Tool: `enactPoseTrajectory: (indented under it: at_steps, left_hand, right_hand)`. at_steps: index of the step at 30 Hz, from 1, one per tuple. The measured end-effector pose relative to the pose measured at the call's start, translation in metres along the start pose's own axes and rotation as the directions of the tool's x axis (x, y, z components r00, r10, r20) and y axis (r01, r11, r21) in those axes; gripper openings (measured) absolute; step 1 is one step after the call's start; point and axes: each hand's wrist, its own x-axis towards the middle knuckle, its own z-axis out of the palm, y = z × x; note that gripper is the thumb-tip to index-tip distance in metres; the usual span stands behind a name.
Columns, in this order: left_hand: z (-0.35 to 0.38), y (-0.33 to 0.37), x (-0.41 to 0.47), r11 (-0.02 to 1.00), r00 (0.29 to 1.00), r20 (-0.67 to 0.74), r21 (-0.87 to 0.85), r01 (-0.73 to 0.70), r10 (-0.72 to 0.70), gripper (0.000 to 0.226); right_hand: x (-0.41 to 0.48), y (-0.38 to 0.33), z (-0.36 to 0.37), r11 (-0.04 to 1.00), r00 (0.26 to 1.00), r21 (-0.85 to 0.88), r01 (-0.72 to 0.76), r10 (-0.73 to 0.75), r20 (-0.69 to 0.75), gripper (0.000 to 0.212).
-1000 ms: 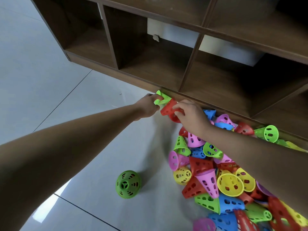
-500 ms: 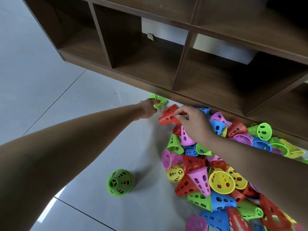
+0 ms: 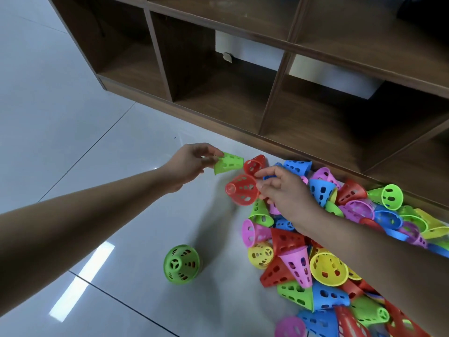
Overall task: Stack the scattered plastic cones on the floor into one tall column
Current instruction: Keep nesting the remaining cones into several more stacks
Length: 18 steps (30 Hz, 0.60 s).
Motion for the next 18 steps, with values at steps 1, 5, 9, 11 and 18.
enactPoseTrajectory:
  at_steps: [1, 5, 9, 11, 18]
  left_hand:
    - [-0.009, 0.001, -0.011, 0.999, 1.000, -0.001, -0.033, 0.011, -0.011, 0.013]
    - [-0.041, 0.000, -0.049, 0.954, 0.995, 0.059, -0.284, 0.093, -0.080, 0.015]
    - [-0.068, 0.007, -0.090, 0.834, 0.985, 0.143, -0.528, 0.160, -0.099, 0.034]
    - [-0.077, 0.008, -0.110, 0.829, 0.976, 0.201, -0.529, 0.182, -0.086, 0.036]
    - [-0.073, -0.003, -0.165, 0.875, 0.899, 0.435, -0.418, 0.243, -0.042, 0.032]
  right_hand:
    - [-0.006, -0.005, 0.006, 0.998, 0.998, 0.054, -0.035, 0.032, 0.056, 0.019]
    - [-0.026, -0.020, 0.035, 0.981, 0.949, 0.151, -0.126, 0.075, 0.307, 0.018]
    - [-0.045, -0.027, 0.066, 0.982, 0.868, 0.114, -0.150, 0.075, 0.491, 0.016]
    - [-0.050, -0.025, 0.082, 0.986, 0.839, 0.081, -0.145, 0.079, 0.539, 0.016]
    - [-0.053, -0.001, 0.116, 0.992, 0.880, -0.119, -0.037, 0.089, 0.467, 0.014]
